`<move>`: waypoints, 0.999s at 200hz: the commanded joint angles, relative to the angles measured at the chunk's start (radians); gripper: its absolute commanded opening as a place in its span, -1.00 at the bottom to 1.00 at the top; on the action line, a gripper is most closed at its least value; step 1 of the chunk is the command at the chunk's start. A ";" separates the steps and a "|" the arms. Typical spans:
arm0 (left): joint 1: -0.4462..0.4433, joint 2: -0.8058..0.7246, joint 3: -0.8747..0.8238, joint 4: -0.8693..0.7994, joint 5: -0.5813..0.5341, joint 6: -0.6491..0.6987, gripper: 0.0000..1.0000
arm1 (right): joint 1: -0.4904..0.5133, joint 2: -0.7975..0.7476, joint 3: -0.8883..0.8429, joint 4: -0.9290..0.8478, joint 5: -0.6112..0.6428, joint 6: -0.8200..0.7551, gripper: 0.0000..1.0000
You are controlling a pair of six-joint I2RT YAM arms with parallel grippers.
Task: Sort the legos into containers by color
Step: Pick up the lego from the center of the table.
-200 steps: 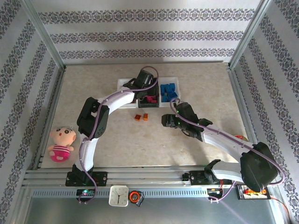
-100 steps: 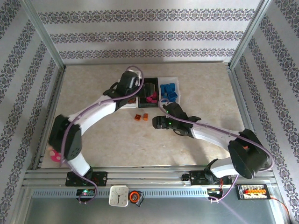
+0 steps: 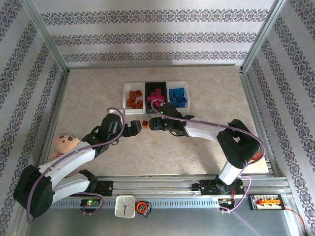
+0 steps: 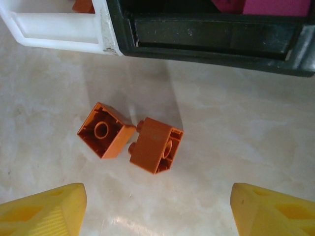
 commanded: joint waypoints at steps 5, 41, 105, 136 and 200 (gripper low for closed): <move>-0.008 -0.085 -0.058 0.006 -0.071 -0.043 0.99 | 0.014 0.061 0.063 0.002 0.014 0.004 0.47; -0.008 -0.126 -0.079 -0.031 -0.104 -0.042 0.99 | 0.013 0.135 0.121 -0.026 0.021 -0.007 0.32; -0.006 -0.135 -0.080 -0.063 -0.126 -0.033 0.99 | 0.008 0.183 0.130 -0.040 0.017 -0.015 -0.25; -0.005 -0.140 -0.075 -0.090 -0.148 -0.020 0.99 | 0.005 0.125 0.102 -0.042 0.002 -0.042 -0.46; -0.003 -0.202 -0.099 -0.145 -0.186 -0.009 0.99 | 0.011 -0.044 0.201 -0.086 -0.127 -0.104 -0.57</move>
